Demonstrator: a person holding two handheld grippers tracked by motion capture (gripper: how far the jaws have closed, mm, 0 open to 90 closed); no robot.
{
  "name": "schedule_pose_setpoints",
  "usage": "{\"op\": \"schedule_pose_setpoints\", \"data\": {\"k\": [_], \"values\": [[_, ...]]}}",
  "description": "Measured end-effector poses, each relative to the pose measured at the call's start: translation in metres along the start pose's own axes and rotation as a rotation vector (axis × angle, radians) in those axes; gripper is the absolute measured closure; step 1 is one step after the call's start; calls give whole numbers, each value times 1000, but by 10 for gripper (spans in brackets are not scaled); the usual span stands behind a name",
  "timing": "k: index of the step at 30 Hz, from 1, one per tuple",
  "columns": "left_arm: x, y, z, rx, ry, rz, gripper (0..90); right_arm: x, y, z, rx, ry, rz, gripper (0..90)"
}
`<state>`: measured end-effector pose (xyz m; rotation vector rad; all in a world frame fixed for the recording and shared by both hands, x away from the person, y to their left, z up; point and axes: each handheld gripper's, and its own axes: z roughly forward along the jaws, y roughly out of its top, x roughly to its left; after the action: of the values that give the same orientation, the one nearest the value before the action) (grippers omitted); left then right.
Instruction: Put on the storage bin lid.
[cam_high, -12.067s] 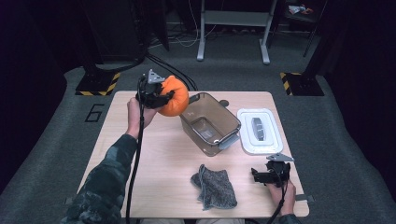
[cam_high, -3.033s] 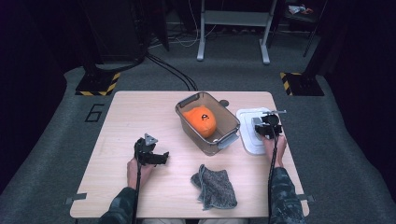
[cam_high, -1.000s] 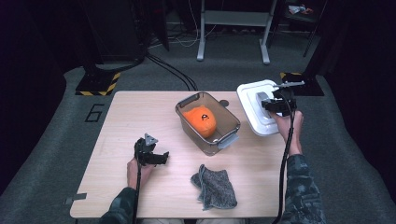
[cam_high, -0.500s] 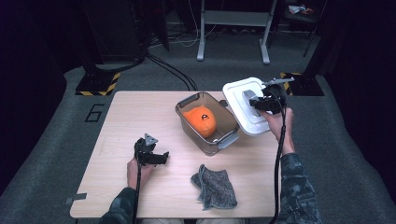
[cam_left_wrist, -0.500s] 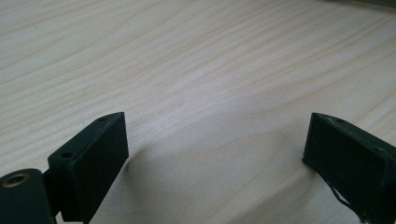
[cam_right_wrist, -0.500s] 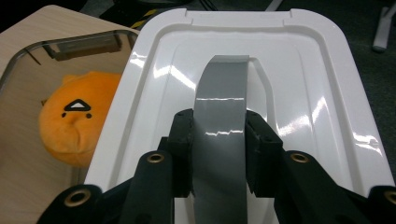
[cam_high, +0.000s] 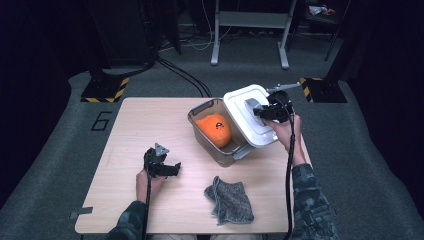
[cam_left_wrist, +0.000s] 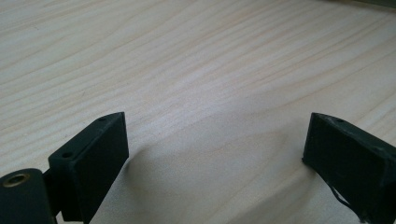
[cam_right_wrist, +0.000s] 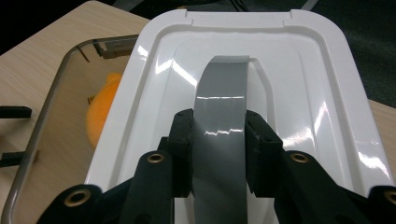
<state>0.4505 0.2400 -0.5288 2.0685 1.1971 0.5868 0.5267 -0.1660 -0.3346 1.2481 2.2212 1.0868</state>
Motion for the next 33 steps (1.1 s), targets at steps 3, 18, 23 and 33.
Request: {"op": "schedule_pose_setpoints", "data": {"k": [3,18,23,33], "values": [[0,0,0,3,-3,1,62,7,2,4,4,18,-4,673],[0,0,0,-2,1,-3,62,34,11,28,30,107,-56,673],[0,0,0,0,-3,0,64,42,14,37,43,130,-66,673],[0,0,0,-5,-1,-2,66,57,15,54,68,161,-85,672]]}}
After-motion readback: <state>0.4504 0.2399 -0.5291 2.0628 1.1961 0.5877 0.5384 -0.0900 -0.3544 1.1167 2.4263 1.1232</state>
